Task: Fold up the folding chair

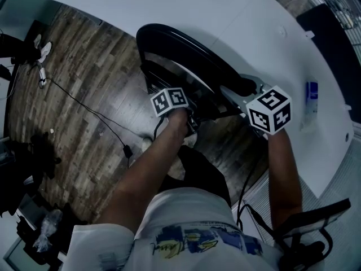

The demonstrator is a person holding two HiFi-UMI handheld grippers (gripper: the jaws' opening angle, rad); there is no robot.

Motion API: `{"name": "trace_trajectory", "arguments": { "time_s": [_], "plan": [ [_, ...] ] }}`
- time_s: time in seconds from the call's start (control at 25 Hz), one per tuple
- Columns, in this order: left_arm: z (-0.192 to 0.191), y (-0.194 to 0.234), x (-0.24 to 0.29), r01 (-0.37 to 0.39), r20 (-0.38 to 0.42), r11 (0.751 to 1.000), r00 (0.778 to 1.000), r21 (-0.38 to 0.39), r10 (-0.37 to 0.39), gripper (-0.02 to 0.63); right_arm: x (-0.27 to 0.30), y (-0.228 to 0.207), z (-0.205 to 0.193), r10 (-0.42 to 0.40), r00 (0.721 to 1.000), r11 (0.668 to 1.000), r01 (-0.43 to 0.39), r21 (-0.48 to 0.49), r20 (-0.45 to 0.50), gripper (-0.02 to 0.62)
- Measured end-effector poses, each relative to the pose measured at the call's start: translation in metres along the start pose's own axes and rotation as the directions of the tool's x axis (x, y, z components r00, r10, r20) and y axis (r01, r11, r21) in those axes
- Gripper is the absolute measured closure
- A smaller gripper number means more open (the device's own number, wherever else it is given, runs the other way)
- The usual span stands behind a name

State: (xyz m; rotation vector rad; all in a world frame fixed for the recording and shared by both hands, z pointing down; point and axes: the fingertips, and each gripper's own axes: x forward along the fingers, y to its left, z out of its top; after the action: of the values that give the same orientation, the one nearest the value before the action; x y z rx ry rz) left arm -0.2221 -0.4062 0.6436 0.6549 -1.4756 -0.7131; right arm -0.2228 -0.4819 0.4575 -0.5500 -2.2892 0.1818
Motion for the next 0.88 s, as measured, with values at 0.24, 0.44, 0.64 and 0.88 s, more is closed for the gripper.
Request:
{"name": "trace_trajectory", "arguments": {
  "time_s": [0.24, 0.44, 0.64, 0.88],
  "plan": [
    [0.001, 0.003, -0.008, -0.003, 0.001, 1.0, 1.0, 0.019, 0.003, 0.407, -0.003, -0.004, -0.002, -0.016, 1.0, 1.0, 0.016, -0.011, -0.016, 0.435],
    [0.005, 0.006, -0.02, -0.005, 0.002, 0.999, 1.0, 0.033, 0.005, 0.407, -0.007, -0.005, -0.002, -0.033, 0.999, 0.999, 0.032, -0.026, -0.038, 0.419],
    [0.008, 0.007, -0.028, -0.006, 0.0, 0.999, 1.0, 0.045, 0.006, 0.407, -0.013, -0.009, -0.002, -0.041, 0.997, 0.999, 0.038, -0.036, -0.065, 0.407],
    [0.011, 0.008, -0.041, -0.005, -0.002, 0.997, 1.0, 0.076, 0.005, 0.407, -0.027, -0.007, -0.001, -0.043, 0.995, 0.998, 0.039, -0.039, -0.089, 0.399]
  ]
}}
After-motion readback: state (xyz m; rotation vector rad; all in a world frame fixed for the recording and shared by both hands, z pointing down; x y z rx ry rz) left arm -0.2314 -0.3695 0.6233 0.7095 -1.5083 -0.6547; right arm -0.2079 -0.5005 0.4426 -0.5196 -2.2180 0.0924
